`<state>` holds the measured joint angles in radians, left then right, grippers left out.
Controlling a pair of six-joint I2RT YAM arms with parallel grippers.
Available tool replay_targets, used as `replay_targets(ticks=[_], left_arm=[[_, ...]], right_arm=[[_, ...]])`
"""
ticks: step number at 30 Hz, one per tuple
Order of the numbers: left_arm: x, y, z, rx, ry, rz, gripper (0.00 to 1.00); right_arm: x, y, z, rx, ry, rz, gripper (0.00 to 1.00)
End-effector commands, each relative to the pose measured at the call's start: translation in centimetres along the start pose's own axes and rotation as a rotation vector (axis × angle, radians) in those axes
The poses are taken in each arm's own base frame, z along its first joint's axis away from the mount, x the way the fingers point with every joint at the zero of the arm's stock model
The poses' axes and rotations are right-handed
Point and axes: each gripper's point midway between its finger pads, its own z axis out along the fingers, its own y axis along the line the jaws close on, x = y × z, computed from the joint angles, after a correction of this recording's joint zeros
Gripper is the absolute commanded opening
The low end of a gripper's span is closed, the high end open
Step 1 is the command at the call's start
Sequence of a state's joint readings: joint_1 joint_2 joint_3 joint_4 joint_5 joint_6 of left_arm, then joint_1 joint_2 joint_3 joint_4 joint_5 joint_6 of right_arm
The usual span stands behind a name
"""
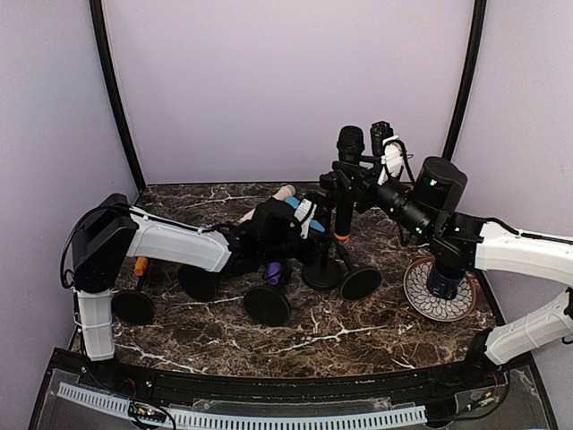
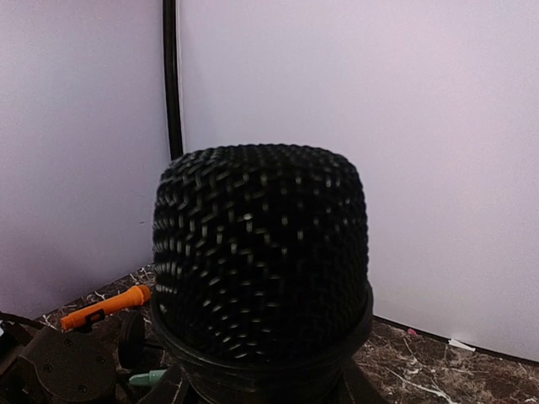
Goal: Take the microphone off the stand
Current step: Unscrew the knob on the microphone stand.
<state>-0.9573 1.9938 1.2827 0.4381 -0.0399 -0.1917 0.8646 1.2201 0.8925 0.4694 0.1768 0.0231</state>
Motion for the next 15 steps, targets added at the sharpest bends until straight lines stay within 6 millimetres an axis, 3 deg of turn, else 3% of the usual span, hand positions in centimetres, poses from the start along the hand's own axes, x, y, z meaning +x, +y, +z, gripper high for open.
replay_targets(ticks=[1,2,6,11,14,15], left_arm=[[0.5,2.1,-1.8,-0.095,0.071,-0.062,0.26],[0.7,1.6,-2.1,-0.058,0.073,-0.035,0.38],[-0.4,-0.1,-4.2,0.044,0.034,0.037,0.60],[0.1,-0.4,-5.9,0.140,0.025,0.087,0.72],[-0.1,-0.9,-6.6,0.284,0.009,0.092,0.75],[-0.3,-1.8,-7.0,0.374,-0.007,0.095,0.76]], right_arm=[[0.0,0.3,-0.2,0.007,-0.015,0.010,0.18],[-0.1,0.4,-0.2,0.003,-0.019,0.013,0.18],[-0.4,0.7,-0.5,-0.020,-0.028,0.015,0.18],[-0.1,1.3,-0.6,-0.053,-0.031,0.017,0.18],[0.1,1.6,-0.6,-0.077,-0.026,0.019,0.18],[0.1,1.8,-0.6,-0.086,-0.025,0.020,0.18]])
